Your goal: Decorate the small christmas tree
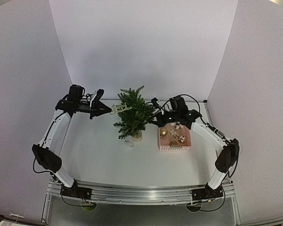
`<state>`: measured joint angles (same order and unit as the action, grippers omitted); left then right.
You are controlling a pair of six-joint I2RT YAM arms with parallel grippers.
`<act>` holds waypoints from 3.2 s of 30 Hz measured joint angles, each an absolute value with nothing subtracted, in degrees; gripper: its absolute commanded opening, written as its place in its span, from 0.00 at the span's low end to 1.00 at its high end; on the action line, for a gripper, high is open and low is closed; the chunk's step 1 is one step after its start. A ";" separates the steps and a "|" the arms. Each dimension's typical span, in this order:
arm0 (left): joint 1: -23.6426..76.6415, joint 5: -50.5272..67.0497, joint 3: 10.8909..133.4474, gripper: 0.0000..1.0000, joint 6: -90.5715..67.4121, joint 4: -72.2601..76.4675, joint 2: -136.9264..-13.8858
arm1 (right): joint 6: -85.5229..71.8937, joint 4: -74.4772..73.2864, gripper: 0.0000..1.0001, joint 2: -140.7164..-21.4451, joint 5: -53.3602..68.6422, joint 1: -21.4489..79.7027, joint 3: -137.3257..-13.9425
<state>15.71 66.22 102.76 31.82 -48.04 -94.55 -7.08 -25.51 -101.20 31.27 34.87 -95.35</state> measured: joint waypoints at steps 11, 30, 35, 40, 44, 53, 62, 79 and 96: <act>17.00 63.33 103.57 0.00 38.67 -54.28 -95.04 | -3.97 -27.27 0.00 -104.61 40.14 28.24 -98.39; 24.72 56.64 115.74 0.00 40.26 -65.30 -105.30 | 1.82 -27.91 0.41 -106.52 40.74 27.05 -100.66; 25.39 55.83 117.74 0.00 37.67 -65.16 -106.58 | 1.88 -27.91 0.45 -106.50 39.89 26.96 -100.66; 27.22 55.07 118.49 0.00 34.80 -63.72 -107.00 | 1.57 -27.92 0.48 -106.50 39.49 26.96 -100.66; 28.83 53.98 120.00 0.00 33.19 -62.47 -107.77 | 1.45 -27.92 0.48 -106.50 39.44 26.96 -100.66; 29.32 51.69 123.07 0.00 31.41 -61.89 -111.78 | 1.05 -27.92 0.49 -106.50 39.53 26.96 -100.66; 29.36 50.74 123.79 0.00 31.02 -61.87 -113.25 | 0.59 -27.92 0.50 -106.50 39.68 26.96 -100.66; 29.34 48.87 123.78 0.28 34.42 -62.98 -113.09 | -0.44 -27.92 0.56 -106.50 39.70 26.97 -100.66; 28.95 47.79 123.72 0.58 34.24 -63.02 -109.00 | -1.32 -27.92 0.59 -106.38 39.62 26.96 -100.66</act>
